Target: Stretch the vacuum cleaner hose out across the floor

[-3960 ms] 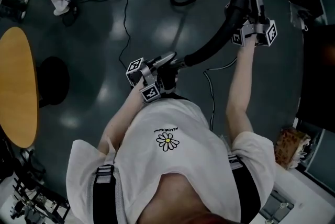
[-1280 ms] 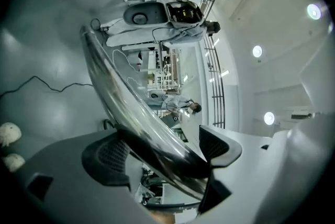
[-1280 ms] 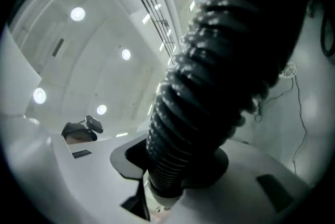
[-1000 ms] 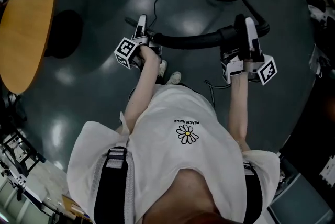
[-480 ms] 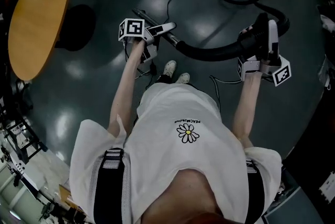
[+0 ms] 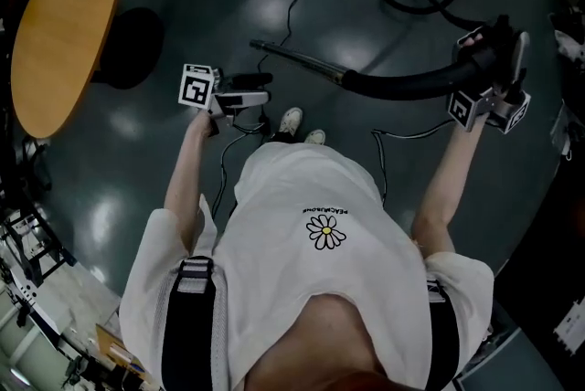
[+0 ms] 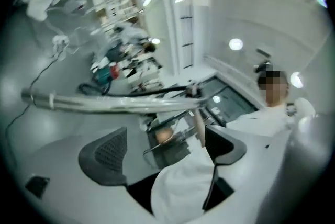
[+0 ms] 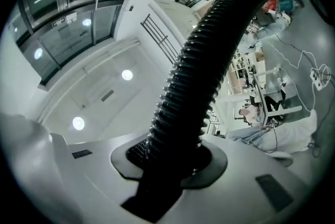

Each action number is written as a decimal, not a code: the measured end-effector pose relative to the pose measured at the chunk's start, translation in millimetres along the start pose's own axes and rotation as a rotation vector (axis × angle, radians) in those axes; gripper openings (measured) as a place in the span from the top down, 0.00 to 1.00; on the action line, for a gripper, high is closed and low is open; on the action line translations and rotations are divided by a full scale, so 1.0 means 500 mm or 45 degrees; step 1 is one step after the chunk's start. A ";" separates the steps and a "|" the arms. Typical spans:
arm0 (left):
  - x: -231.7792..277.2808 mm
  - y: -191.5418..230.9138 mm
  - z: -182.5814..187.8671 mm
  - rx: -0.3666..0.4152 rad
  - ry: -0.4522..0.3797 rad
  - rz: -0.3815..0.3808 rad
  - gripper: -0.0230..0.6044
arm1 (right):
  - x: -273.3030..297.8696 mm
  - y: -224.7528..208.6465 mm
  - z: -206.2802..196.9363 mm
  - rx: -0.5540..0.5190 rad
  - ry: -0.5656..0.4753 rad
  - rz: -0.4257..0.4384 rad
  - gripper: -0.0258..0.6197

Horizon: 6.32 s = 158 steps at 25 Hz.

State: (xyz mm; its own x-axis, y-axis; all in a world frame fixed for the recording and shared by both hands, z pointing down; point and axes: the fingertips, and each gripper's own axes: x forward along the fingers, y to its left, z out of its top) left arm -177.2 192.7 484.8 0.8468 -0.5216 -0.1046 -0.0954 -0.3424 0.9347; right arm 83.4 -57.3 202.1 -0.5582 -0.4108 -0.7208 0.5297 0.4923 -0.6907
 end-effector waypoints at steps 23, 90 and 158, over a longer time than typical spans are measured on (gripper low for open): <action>0.394 -0.296 0.146 0.949 0.166 -0.426 0.21 | -0.117 0.036 -0.163 -0.122 0.407 -0.245 0.72; 0.446 -0.629 -0.202 0.628 1.149 -1.106 0.70 | -0.002 0.140 -0.179 -3.042 0.651 -0.794 0.72; 0.361 -0.527 -0.273 0.901 1.072 -0.766 0.71 | -0.188 -0.142 -0.196 0.632 0.221 -0.480 0.53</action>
State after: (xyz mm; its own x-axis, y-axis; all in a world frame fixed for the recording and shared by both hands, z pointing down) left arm 72.4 295.7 265.8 0.9000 0.4340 0.0419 0.3829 -0.8327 0.4001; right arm 35.6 21.7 324.2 -0.8365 -0.3359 -0.4329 0.4865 -0.0919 -0.8688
